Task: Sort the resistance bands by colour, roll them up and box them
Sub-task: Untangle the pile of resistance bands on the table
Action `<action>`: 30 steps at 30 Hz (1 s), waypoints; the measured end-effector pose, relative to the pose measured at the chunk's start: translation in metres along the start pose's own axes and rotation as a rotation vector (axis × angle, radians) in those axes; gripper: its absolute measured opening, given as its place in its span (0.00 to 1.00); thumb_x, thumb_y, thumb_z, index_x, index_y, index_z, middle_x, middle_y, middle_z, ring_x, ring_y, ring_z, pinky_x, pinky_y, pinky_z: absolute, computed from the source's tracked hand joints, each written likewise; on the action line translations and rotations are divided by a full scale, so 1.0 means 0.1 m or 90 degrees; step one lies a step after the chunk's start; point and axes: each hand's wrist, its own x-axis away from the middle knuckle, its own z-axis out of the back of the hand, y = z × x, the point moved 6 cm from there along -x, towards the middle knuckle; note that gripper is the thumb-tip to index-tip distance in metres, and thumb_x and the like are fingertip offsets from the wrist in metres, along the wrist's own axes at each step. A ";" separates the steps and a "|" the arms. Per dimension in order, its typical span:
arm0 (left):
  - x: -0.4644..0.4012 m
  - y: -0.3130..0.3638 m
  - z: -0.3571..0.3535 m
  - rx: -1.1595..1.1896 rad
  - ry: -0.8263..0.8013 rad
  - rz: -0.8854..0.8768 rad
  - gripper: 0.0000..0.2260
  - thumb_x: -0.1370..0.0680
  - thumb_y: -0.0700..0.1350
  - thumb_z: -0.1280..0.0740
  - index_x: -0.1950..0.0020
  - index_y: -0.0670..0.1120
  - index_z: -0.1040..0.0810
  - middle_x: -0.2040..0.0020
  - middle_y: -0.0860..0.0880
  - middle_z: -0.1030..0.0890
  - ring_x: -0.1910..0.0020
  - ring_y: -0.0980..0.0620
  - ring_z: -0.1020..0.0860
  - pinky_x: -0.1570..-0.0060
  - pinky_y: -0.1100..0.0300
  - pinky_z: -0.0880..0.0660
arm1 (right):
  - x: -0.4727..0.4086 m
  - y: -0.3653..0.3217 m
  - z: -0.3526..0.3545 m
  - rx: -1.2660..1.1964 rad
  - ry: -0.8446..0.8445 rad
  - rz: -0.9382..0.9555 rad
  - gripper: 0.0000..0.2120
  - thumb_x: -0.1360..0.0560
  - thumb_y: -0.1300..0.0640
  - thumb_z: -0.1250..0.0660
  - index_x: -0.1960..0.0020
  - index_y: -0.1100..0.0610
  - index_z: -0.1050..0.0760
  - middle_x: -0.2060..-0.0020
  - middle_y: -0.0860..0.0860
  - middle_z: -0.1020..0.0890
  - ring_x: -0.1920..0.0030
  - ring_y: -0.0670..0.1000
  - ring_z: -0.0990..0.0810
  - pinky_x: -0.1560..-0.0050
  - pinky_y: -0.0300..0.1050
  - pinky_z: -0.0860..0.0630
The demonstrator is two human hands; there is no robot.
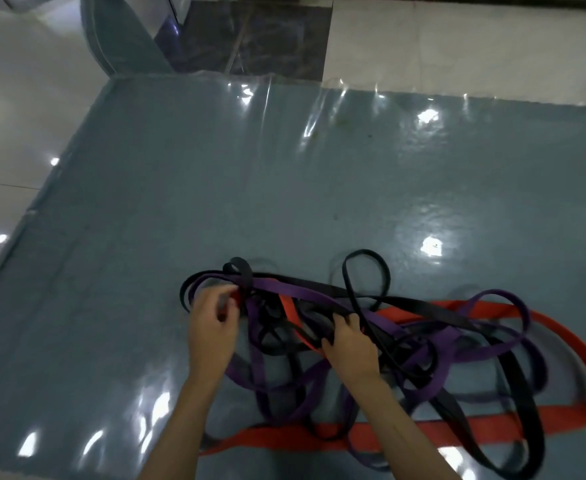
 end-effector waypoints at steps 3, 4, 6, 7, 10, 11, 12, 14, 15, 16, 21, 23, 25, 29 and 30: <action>0.16 0.03 -0.45 -0.042 -0.239 -0.053 0.17 0.19 0.41 0.31 0.31 0.52 0.24 0.33 0.57 0.25 0.41 0.55 0.21 0.38 0.56 0.22 | 0.03 -0.05 0.01 -0.016 0.004 0.003 0.24 0.20 0.50 0.32 0.27 0.54 0.32 0.30 0.53 0.30 0.40 0.57 0.18 0.44 0.52 0.21; 0.20 -0.07 -0.56 -0.081 -0.290 -0.029 0.21 0.19 0.43 0.30 0.26 0.53 0.27 0.28 0.57 0.29 0.35 0.53 0.22 0.34 0.52 0.23 | 0.05 -0.05 0.03 -0.039 0.014 0.014 0.20 0.20 0.51 0.32 0.29 0.53 0.28 0.32 0.51 0.27 0.40 0.56 0.18 0.44 0.52 0.21; 0.25 -0.17 -0.68 -0.114 -0.341 0.031 0.31 0.21 0.43 0.28 0.20 0.52 0.35 0.19 0.54 0.38 0.25 0.49 0.29 0.28 0.48 0.27 | 0.10 0.00 0.06 -0.086 0.038 0.034 0.13 0.20 0.53 0.32 0.36 0.52 0.21 0.33 0.49 0.25 0.41 0.54 0.18 0.44 0.51 0.21; 0.25 -0.17 -0.72 -0.107 -0.361 0.045 0.34 0.23 0.42 0.28 0.19 0.53 0.37 0.17 0.54 0.42 0.24 0.48 0.31 0.27 0.48 0.28 | 0.14 0.04 0.07 -0.111 0.056 0.043 0.11 0.19 0.54 0.33 0.39 0.53 0.19 0.33 0.48 0.24 0.41 0.54 0.17 0.44 0.50 0.21; 0.25 -0.06 -0.76 -0.056 -0.409 0.040 0.31 0.23 0.43 0.29 0.21 0.56 0.35 0.17 0.59 0.46 0.35 0.53 0.23 0.35 0.51 0.23 | 0.26 0.15 0.04 -0.167 0.076 0.077 0.14 0.16 0.51 0.37 0.41 0.58 0.17 0.32 0.48 0.24 0.40 0.54 0.18 0.42 0.49 0.23; 0.24 -0.02 -0.76 -0.042 -0.415 0.036 0.30 0.22 0.45 0.30 0.21 0.57 0.34 0.17 0.61 0.47 0.41 0.53 0.20 0.38 0.52 0.21 | 0.30 0.18 0.03 -0.183 0.076 0.090 0.17 0.15 0.48 0.39 0.40 0.58 0.17 0.32 0.48 0.23 0.38 0.53 0.19 0.40 0.48 0.24; 0.23 0.00 -0.76 -0.029 -0.415 0.037 0.29 0.21 0.48 0.30 0.22 0.59 0.35 0.17 0.62 0.46 0.45 0.54 0.19 0.39 0.51 0.20 | 0.33 0.20 0.04 -0.204 0.074 0.096 0.19 0.15 0.46 0.40 0.38 0.57 0.17 0.32 0.47 0.23 0.37 0.50 0.20 0.37 0.46 0.25; 0.22 0.04 -0.75 -0.011 -0.420 0.040 0.29 0.22 0.57 0.29 0.22 0.62 0.35 0.18 0.61 0.46 0.48 0.54 0.18 0.40 0.51 0.20 | 0.38 0.26 0.06 -0.263 0.055 0.102 0.20 0.17 0.41 0.39 0.38 0.53 0.17 0.35 0.43 0.23 0.37 0.45 0.22 0.35 0.42 0.28; 0.22 0.04 -0.76 -0.014 -0.430 0.037 0.30 0.24 0.63 0.29 0.23 0.64 0.34 0.18 0.61 0.47 0.44 0.54 0.18 0.38 0.50 0.21 | 0.39 0.29 0.07 -0.275 0.044 0.108 0.19 0.18 0.41 0.37 0.38 0.53 0.16 0.37 0.42 0.23 0.38 0.44 0.23 0.35 0.41 0.28; 0.24 0.05 -0.77 -0.028 -0.445 0.031 0.31 0.26 0.68 0.30 0.25 0.65 0.33 0.18 0.63 0.49 0.35 0.55 0.22 0.34 0.48 0.23 | 0.40 0.32 0.08 -0.268 0.045 0.117 0.16 0.19 0.44 0.33 0.40 0.53 0.16 0.38 0.42 0.24 0.39 0.43 0.23 0.36 0.41 0.28; 0.34 0.01 -0.79 -0.083 -0.437 0.004 0.28 0.28 0.61 0.23 0.31 0.65 0.29 0.19 0.65 0.50 0.33 0.57 0.30 0.34 0.48 0.24 | 0.47 0.41 0.16 -0.309 0.108 0.140 0.03 0.22 0.57 0.27 0.50 0.51 0.17 0.55 0.42 0.20 0.54 0.41 0.20 0.51 0.38 0.27; 0.34 0.02 -0.76 -0.054 -0.370 0.003 0.25 0.26 0.54 0.22 0.33 0.63 0.28 0.23 0.59 0.40 0.42 0.56 0.22 0.43 0.51 0.20 | 0.47 0.41 0.21 -0.323 0.149 0.145 0.03 0.22 0.58 0.26 0.50 0.51 0.16 0.56 0.41 0.20 0.54 0.39 0.20 0.50 0.35 0.26; 0.39 0.06 -0.72 -0.001 -0.300 0.018 0.23 0.25 0.49 0.23 0.34 0.57 0.28 0.34 0.57 0.31 0.52 0.58 0.22 0.51 0.56 0.22 | 0.47 0.40 0.29 -0.335 0.207 0.153 0.03 0.23 0.59 0.25 0.49 0.53 0.16 0.54 0.41 0.19 0.52 0.38 0.20 0.48 0.33 0.25; 0.53 -0.04 -0.72 0.042 -0.260 0.132 0.13 0.24 0.54 0.24 0.48 0.52 0.25 0.48 0.55 0.22 0.52 0.55 0.21 0.53 0.60 0.24 | 0.47 0.34 0.51 -0.331 0.311 0.152 0.06 0.24 0.58 0.24 0.48 0.54 0.15 0.52 0.43 0.19 0.52 0.41 0.19 0.45 0.32 0.25; 0.57 -0.06 -0.75 0.042 -0.298 0.150 0.12 0.23 0.55 0.24 0.51 0.51 0.24 0.52 0.54 0.20 0.53 0.54 0.20 0.53 0.60 0.24 | 0.47 0.34 0.56 -0.331 0.325 0.143 0.06 0.25 0.58 0.23 0.48 0.54 0.15 0.53 0.43 0.19 0.53 0.41 0.19 0.46 0.31 0.25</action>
